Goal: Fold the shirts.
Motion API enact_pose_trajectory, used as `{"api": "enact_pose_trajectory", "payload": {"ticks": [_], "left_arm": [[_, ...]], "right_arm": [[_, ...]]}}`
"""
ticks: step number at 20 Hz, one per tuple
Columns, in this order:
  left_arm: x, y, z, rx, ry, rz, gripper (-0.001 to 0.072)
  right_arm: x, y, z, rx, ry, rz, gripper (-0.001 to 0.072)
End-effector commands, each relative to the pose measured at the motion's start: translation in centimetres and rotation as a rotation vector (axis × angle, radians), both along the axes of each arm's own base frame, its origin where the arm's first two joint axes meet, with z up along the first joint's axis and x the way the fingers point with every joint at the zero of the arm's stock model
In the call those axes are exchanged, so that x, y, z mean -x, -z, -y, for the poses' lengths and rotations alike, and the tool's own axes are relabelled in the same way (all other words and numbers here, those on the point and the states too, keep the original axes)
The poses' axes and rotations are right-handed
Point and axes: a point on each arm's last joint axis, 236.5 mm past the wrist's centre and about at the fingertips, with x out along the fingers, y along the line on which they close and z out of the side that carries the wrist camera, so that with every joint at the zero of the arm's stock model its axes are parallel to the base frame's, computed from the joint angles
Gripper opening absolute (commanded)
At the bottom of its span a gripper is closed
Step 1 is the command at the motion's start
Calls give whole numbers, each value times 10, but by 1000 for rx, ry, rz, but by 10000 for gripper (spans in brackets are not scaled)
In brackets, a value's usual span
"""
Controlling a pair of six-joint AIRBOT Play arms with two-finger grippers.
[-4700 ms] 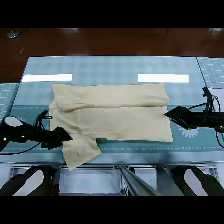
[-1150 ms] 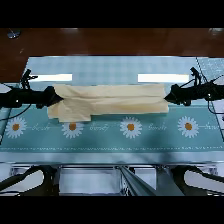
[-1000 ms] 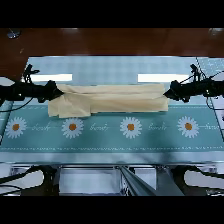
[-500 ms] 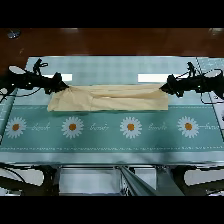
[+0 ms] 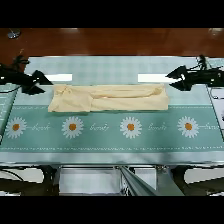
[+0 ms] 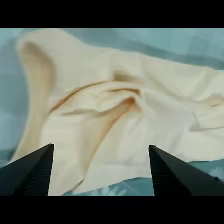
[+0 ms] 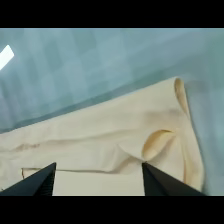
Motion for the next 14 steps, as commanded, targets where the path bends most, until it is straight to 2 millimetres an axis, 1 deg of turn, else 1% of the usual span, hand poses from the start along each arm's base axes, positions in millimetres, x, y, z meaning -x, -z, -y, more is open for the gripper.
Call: {"api": "enact_pose_trajectory", "payload": {"ticks": [1, 2, 3, 4, 5, 6, 7, 8, 9, 10, 11, 12, 14], "left_arm": [[27, -45, -86, -202, -221, 54, 702], [23, -66, -91, -212, -284, 172, 700], [21, -83, -80, -203, -283, 280, 699], [23, -97, -55, -166, -246, 382, 699], [30, -104, -25, -111, -203, 444, 700], [40, -105, 10, -56, -147, 486, 700], [51, -102, 38, -20, -103, 506, 700], [62, -94, 63, 2, -64, 506, 700], [70, -85, 83, 12, -24, 501, 700], [77, -77, 102, 24, 17, 489, 700], [80, -71, 116, 33, 51, 478, 700], [79, -67, 127, 38, 75, 476, 701], [72, -65, 141, 60, 76, 485, 701]], "right_arm": [[37, -8, 56, 135, -6, -45, 618], [50, 7, 70, 183, 24, -101, 618], [62, 24, 75, 195, 47, -157, 617], [70, 39, 73, 183, 64, -193, 617], [73, 49, 68, 164, 74, -205, 617], [73, 57, 59, 149, 63, -199, 617], [72, 63, 50, 141, 43, -201, 617], [70, 69, 42, 136, 29, -208, 618], [67, 75, 33, 125, 17, -213, 618], [63, 79, 25, 112, 8, -209, 617], [59, 84, 16, 98, -12, -209, 617], [57, 86, 6, 81, -30, -216, 618], [52, 91, -11, 63, -70, -226, 617]]}}
